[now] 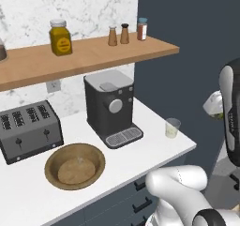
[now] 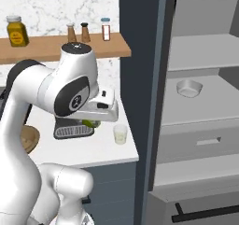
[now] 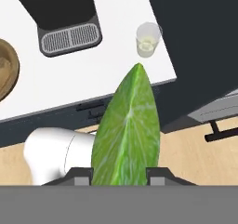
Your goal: Grab a lemon wedge from the fridge and one ice cube from the ice bowl, and put them in the glass of lemonade.
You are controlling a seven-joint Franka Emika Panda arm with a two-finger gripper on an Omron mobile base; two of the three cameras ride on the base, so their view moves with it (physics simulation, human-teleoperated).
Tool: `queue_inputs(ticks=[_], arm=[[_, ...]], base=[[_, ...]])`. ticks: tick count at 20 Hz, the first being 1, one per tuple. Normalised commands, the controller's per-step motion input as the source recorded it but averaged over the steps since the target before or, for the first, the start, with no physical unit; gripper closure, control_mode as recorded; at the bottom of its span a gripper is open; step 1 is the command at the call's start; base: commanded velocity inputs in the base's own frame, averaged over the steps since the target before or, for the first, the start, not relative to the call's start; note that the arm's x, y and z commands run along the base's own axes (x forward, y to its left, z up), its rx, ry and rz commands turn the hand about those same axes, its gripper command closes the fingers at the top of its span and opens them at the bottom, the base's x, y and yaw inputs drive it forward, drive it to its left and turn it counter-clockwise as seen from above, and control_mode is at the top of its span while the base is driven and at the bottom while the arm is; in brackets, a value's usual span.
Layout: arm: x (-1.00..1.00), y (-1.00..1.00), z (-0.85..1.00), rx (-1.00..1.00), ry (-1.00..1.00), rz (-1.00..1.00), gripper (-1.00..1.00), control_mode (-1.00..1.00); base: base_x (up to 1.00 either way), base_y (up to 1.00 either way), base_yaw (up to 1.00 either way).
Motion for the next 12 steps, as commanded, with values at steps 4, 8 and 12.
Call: queue_inputs(ticks=[4, 8, 12], arm=[[0.65, 0.15, -0.64, 0.0, 0.22, -0.2, 1.0, -1.0], [0.75, 0.21, -0.71, 0.0, 0.17, -0.2, 1.0, -1.0], [0.8, 0.17, -0.71, 0.0, 0.04, -0.17, 1.0, -1.0]], base=[[0.0, 0.0, 0.0], [0.0, 0.0, 0.0], [0.0, 0.0, 0.0]])
